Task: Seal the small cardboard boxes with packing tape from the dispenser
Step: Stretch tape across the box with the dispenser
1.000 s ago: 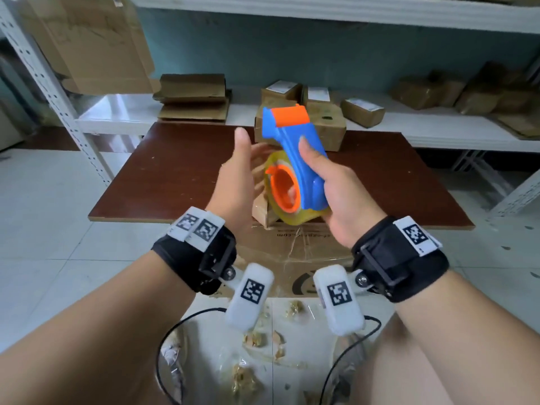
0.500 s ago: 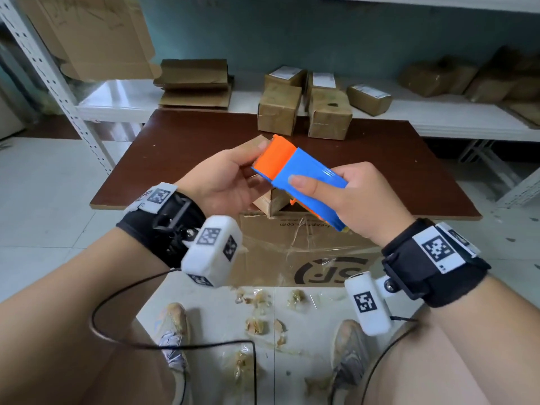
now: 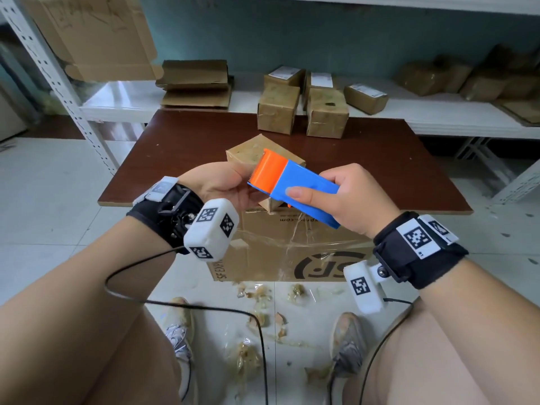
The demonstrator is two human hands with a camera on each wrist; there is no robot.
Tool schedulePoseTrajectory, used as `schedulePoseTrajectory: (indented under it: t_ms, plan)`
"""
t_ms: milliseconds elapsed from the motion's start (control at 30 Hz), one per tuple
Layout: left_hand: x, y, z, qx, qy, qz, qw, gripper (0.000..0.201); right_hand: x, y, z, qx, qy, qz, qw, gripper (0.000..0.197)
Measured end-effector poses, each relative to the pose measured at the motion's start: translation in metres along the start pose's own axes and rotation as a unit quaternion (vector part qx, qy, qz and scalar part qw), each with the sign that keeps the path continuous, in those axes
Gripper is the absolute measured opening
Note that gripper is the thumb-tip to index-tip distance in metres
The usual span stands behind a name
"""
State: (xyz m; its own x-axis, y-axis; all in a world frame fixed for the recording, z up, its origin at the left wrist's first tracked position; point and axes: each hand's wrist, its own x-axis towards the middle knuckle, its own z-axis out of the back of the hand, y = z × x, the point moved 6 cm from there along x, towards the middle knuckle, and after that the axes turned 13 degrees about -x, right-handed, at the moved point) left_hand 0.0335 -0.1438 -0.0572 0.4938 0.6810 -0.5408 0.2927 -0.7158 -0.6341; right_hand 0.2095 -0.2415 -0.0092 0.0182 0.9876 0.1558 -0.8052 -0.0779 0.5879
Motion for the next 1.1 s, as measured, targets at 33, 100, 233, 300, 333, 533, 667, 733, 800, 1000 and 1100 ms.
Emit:
schedulePoseTrajectory:
  t_ms: [33, 100, 233, 300, 333, 533, 667, 733, 800, 1000, 1100]
  plan:
    - [-0.002, 0.0, 0.0, 0.005, 0.005, 0.009, 1.0, 0.04, 0.0, 0.0, 0.0, -0.008, -0.001, 0.001, 1.0, 0.078]
    - [-0.007, 0.0, 0.002, 0.023, 0.004, 0.019, 1.0, 0.035, -0.001, 0.0, -0.002, -0.029, -0.004, 0.004, 1.0, 0.081]
    - [-0.007, -0.004, 0.007, 0.082, -0.003, -0.049, 0.995, 0.028, 0.0, 0.0, -0.003, -0.069, -0.017, 0.021, 0.997, 0.087]
    - [-0.007, -0.005, 0.011, 0.105, 0.006, -0.089, 0.991, 0.026, 0.0, -0.001, -0.002, -0.068, -0.023, 0.023, 0.997, 0.086]
    - [-0.009, -0.005, 0.012, 0.115, 0.008, -0.106, 0.988, 0.022, 0.0, 0.0, -0.002, -0.066, -0.024, 0.024, 0.997, 0.085]
    - [-0.029, -0.011, 0.011, 0.12, -0.023, -0.23, 0.966, 0.031, -0.001, 0.004, -0.005, -0.081, -0.025, 0.022, 0.996, 0.076]
    - [-0.037, -0.009, 0.009, 0.132, -0.051, -0.269, 0.953, 0.026, -0.005, 0.005, -0.009, -0.096, -0.031, 0.009, 0.995, 0.075]
    - [-0.04, -0.007, 0.007, 0.128, -0.057, -0.275, 0.951, 0.022, -0.006, 0.004, -0.008, -0.107, -0.052, -0.005, 0.993, 0.08]
    - [-0.043, -0.004, 0.006, 0.129, -0.06, -0.279, 0.95, 0.021, -0.007, 0.007, -0.004, -0.122, -0.077, -0.016, 0.989, 0.081]
    - [-0.054, -0.002, 0.007, 0.133, -0.035, -0.274, 0.952, 0.02, -0.015, 0.005, -0.001, -0.133, -0.085, -0.018, 0.987, 0.08]
    - [-0.057, 0.002, 0.006, 0.138, -0.031, -0.279, 0.95, 0.021, -0.019, 0.002, -0.003, -0.141, -0.081, -0.01, 0.987, 0.08]
